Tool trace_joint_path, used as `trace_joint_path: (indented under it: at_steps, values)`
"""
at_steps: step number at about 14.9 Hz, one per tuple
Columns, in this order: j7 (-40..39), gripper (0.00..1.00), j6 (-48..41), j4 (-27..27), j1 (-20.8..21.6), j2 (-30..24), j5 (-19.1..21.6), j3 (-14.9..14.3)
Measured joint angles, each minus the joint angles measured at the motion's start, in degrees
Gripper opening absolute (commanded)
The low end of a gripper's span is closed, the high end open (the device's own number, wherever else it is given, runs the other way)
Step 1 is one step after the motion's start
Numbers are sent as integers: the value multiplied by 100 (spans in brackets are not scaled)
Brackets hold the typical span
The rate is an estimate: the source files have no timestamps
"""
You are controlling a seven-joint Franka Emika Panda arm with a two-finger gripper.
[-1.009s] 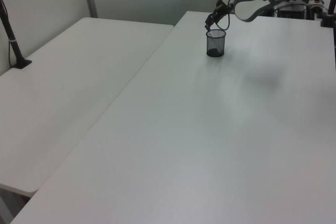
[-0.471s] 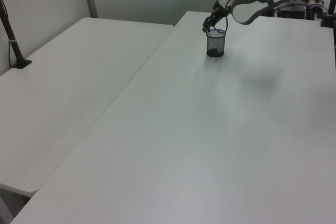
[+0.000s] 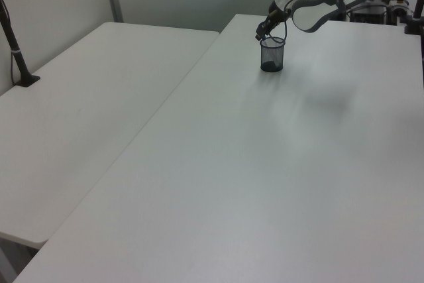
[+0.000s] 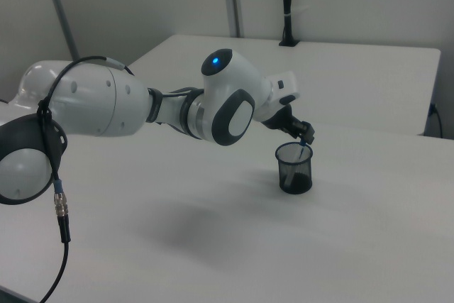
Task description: Remove the marker
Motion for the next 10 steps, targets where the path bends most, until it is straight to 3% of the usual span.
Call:
trace_joint_path:
  at_steps: [3,10]
  values:
    - [0,31,88,38,-22,13,0,-18]
    - [0,22,88,99,-38,51,-1,-24]
